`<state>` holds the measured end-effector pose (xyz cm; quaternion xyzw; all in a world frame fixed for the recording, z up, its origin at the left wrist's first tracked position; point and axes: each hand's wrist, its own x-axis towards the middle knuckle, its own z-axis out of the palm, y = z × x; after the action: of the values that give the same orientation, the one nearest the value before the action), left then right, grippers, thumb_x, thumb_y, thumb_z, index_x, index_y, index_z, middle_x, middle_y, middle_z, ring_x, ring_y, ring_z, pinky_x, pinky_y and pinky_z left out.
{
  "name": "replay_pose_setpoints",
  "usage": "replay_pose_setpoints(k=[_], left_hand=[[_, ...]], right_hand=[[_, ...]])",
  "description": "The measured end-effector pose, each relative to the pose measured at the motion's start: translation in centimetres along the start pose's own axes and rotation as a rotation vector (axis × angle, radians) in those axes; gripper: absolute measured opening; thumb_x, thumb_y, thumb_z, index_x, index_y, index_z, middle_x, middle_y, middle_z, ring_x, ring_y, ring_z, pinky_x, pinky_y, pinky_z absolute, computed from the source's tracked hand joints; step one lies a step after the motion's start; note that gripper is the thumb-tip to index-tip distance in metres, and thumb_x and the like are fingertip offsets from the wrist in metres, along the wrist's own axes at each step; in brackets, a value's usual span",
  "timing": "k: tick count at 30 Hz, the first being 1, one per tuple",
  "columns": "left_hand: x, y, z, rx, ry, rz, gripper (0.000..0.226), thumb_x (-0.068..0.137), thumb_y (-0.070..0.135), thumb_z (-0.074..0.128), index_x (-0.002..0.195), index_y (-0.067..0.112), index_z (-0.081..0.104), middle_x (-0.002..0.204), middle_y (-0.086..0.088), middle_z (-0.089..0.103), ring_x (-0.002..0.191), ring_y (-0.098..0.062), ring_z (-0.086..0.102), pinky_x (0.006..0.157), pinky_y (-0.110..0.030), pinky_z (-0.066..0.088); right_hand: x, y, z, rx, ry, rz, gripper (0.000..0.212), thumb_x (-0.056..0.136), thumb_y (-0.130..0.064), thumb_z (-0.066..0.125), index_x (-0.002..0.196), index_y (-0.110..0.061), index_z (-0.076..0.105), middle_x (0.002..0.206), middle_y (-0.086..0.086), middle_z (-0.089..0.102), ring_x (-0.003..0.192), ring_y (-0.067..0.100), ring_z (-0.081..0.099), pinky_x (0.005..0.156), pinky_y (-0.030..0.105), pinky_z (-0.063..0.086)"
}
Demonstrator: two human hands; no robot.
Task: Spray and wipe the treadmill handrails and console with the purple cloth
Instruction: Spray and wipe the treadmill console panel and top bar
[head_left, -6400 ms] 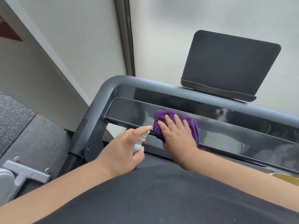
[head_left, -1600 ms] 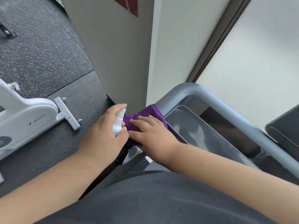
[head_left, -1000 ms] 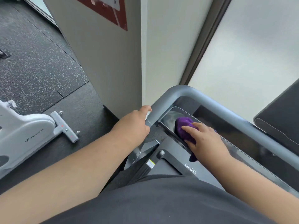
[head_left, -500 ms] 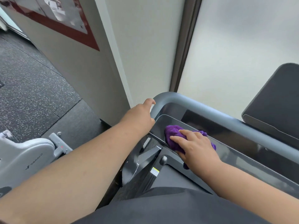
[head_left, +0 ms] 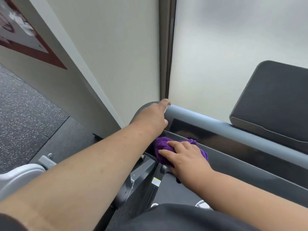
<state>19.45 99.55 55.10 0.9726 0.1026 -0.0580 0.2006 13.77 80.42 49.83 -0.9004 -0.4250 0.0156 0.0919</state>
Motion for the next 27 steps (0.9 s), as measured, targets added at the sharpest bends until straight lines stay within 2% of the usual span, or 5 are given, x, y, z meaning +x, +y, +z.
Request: replay_pose_setpoints(k=[5,11,17,21,27], left_hand=[[0.4,1.5,1.4,-0.011,-0.038,-0.007,0.056,0.085,0.016,0.053,0.133,0.040,0.038,0.102,0.002,0.053,0.080,-0.024,0.058,0.064,-0.034,0.048],[-4.1,-1.0,-0.6,-0.254,0.151,-0.119,0.059,0.081,0.023,0.051,0.128,0.051,0.030,0.101,0.010,0.054,0.079,-0.013,0.055,0.066,-0.029,0.040],[-13.4,-4.1,-0.8,-0.469,0.280,-0.270,0.059,0.079,0.032,0.056,0.117,0.070,0.032,0.094,0.029,0.058,0.081,0.012,0.054,0.057,-0.013,0.037],[-18.4,-5.8,0.0,-0.495,0.365,-0.328,0.063,0.080,0.029,0.060,0.116,0.072,0.031,0.101,0.035,0.057,0.088,0.014,0.054,0.061,-0.009,0.036],[-23.7,-8.1,1.3,-0.600,0.481,-0.410,0.065,0.082,0.021,0.064,0.120,0.066,0.036,0.102,0.027,0.060,0.093,0.003,0.058,0.068,-0.020,0.042]], right_hand=[[0.0,0.2,0.1,0.010,0.028,-0.012,0.053,0.074,-0.038,0.078,0.124,-0.036,0.061,0.124,0.004,0.062,0.090,0.033,0.059,0.072,0.046,0.052],[0.1,0.8,-1.9,0.298,0.053,0.078,0.048,0.085,-0.035,0.072,0.131,-0.034,0.060,0.131,0.000,0.059,0.108,0.031,0.057,0.093,0.045,0.048],[3.9,2.6,-4.9,0.560,0.417,0.341,0.059,0.085,-0.049,0.058,0.140,-0.039,0.040,0.140,-0.015,0.042,0.130,0.007,0.040,0.111,0.014,0.023],[8.6,4.3,-4.7,0.274,0.173,0.344,0.077,0.086,-0.045,0.067,0.150,-0.031,0.027,0.154,0.003,0.033,0.135,0.026,0.034,0.114,0.032,0.026],[13.3,3.0,-3.4,0.049,0.015,0.145,0.059,0.094,-0.053,0.049,0.147,-0.029,0.040,0.148,0.004,0.046,0.132,0.032,0.042,0.112,0.042,0.031]])
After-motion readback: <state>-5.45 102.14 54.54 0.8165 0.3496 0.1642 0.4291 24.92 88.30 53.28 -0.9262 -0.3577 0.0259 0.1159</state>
